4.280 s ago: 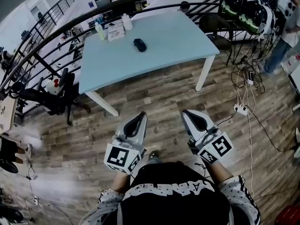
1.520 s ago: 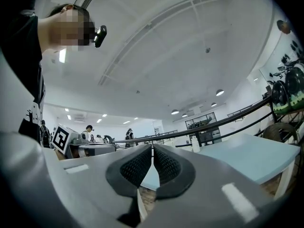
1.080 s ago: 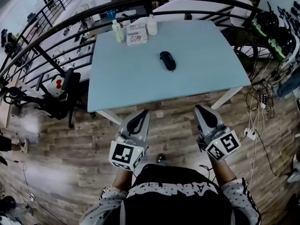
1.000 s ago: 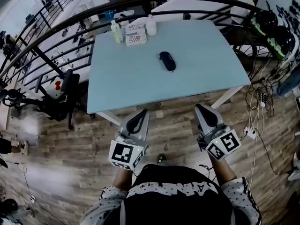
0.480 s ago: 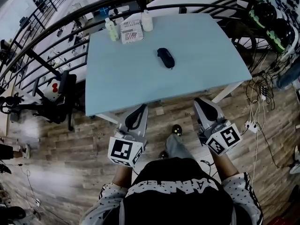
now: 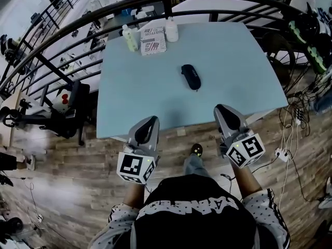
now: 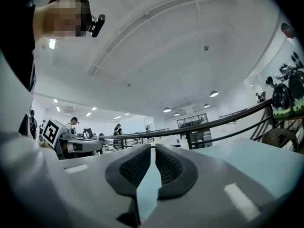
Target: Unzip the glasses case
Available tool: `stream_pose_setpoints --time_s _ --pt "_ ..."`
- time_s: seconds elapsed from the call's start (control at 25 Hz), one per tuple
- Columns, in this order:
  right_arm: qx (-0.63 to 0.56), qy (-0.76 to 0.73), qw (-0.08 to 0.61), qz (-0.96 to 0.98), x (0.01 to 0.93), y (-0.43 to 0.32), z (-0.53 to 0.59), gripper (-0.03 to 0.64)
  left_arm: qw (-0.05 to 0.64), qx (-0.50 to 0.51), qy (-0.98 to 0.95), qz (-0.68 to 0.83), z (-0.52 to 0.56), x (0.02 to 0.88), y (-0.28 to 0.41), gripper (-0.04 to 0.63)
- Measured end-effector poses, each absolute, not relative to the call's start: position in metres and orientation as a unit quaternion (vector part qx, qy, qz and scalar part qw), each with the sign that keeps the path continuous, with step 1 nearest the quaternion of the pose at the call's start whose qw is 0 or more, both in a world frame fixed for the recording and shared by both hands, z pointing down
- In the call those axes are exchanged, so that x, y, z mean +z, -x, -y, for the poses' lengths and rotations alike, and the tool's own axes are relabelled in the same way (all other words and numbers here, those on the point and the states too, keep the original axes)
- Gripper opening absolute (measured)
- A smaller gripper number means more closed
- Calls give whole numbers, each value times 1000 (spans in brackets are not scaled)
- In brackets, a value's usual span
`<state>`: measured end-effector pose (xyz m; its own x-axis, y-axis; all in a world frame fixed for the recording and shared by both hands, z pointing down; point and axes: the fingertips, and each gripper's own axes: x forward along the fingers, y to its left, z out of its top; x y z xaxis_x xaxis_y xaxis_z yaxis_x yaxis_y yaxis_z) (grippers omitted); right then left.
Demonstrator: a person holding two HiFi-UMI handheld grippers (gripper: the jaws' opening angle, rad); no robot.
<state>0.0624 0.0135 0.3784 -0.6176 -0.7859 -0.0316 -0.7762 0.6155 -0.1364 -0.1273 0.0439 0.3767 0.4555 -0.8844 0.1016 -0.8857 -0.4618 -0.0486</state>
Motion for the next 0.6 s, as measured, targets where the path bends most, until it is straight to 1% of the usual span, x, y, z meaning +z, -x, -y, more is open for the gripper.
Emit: stream_pose_setpoints --time_s 0.6 --pt "-76 419 -7 -905 422 -63 119 46 27 81 -827 556 70 398 129 0"
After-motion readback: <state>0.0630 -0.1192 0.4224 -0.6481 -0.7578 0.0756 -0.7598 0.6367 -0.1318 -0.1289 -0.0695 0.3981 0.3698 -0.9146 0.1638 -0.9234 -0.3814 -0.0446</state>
